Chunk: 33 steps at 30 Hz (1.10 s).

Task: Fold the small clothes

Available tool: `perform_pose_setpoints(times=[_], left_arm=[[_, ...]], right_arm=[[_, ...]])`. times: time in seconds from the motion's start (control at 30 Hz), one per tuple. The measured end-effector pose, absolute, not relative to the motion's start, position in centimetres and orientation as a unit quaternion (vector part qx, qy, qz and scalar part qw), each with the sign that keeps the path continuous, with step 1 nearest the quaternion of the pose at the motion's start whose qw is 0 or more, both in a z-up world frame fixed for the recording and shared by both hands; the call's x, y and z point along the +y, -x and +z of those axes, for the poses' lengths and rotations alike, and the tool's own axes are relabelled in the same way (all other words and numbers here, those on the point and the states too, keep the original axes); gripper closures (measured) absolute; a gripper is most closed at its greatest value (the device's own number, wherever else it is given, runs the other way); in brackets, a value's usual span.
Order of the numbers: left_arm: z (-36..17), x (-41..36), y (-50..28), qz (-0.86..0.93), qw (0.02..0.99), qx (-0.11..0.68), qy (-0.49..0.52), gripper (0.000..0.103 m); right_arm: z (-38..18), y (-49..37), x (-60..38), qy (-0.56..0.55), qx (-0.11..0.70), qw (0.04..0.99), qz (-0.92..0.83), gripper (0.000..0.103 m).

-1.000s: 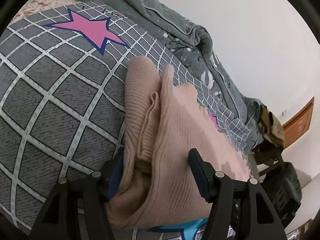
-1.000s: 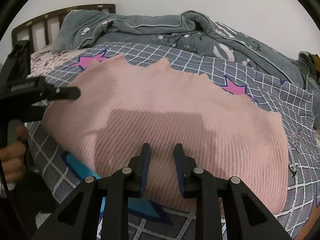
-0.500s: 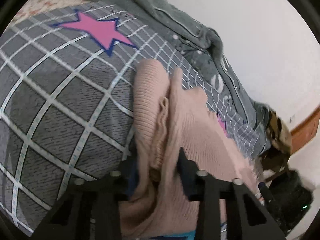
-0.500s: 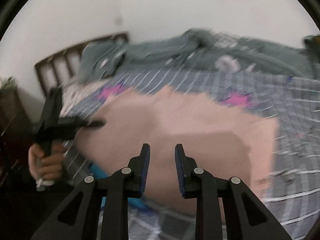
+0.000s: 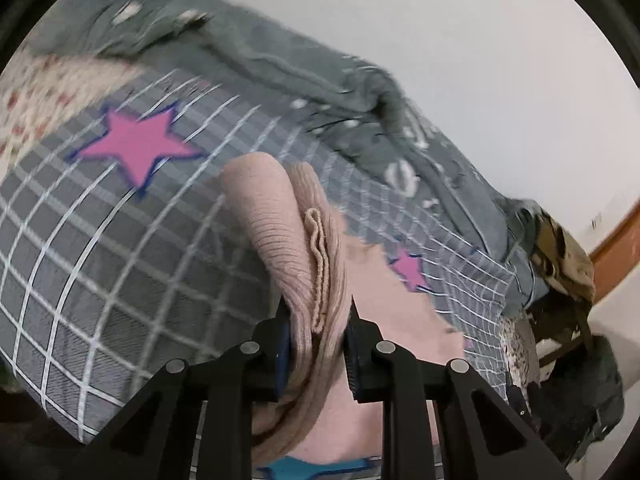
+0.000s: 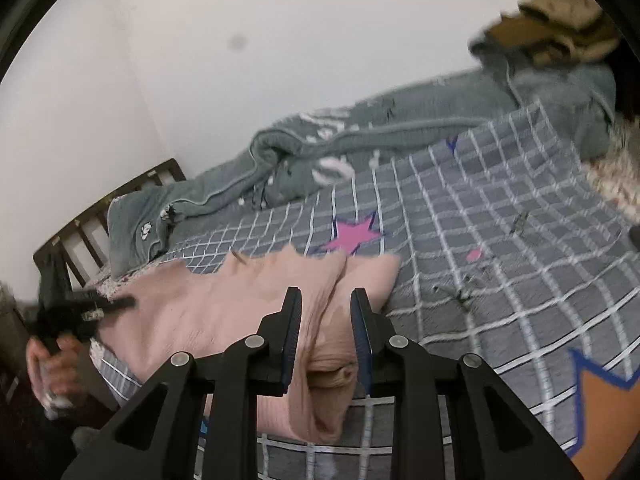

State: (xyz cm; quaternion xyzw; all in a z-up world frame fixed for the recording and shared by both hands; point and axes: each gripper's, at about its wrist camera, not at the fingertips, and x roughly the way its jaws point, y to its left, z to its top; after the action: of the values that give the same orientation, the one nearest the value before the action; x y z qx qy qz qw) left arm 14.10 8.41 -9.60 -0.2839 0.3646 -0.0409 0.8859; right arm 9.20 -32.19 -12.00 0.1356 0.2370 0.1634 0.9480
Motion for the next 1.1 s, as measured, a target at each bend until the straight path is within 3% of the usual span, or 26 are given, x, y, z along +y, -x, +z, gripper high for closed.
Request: perform_pose_setpoints(times=[0.27, 0.47, 0.6, 0.77, 0.83, 1.1], left_arm=[[-5.9, -2.3, -15.1, -0.092, 0.897, 0.363, 0.234, 0.083], [-9.4, -11.4, -15.7, -0.105, 0.896, 0.400, 0.163, 0.083], [-11.6, -15.1, -15.9, -0.118, 0.892, 0.422, 0.114, 0.075], [-10.6, -13.9, -15.7, -0.188, 0.875, 0.417, 0.158, 0.060], [-9.7, -11.9, -15.3, -0.196, 0.877, 0.398, 0.183, 0.045], [-9.2, -4.8, -12.7, -0.118, 0.915, 0.352, 0.160, 0.043]], right_arm=[[-10.9, -6.7, -35.0, -0.143, 0.190, 0.959, 0.152, 0.077], [-11.0, -6.3, -37.4, -0.166, 0.184, 0.958, 0.145, 0.077], [-11.3, -6.5, -38.6, -0.187, 0.192, 0.953, 0.140, 0.077], [-11.3, -6.5, -38.7, -0.208, 0.199, 0.943, 0.164, 0.073], [-11.5, -7.0, -37.9, -0.214, 0.212, 0.935, 0.188, 0.071], [-12.3, -8.4, -33.9, -0.266, 0.241, 0.887, 0.290, 0.049]])
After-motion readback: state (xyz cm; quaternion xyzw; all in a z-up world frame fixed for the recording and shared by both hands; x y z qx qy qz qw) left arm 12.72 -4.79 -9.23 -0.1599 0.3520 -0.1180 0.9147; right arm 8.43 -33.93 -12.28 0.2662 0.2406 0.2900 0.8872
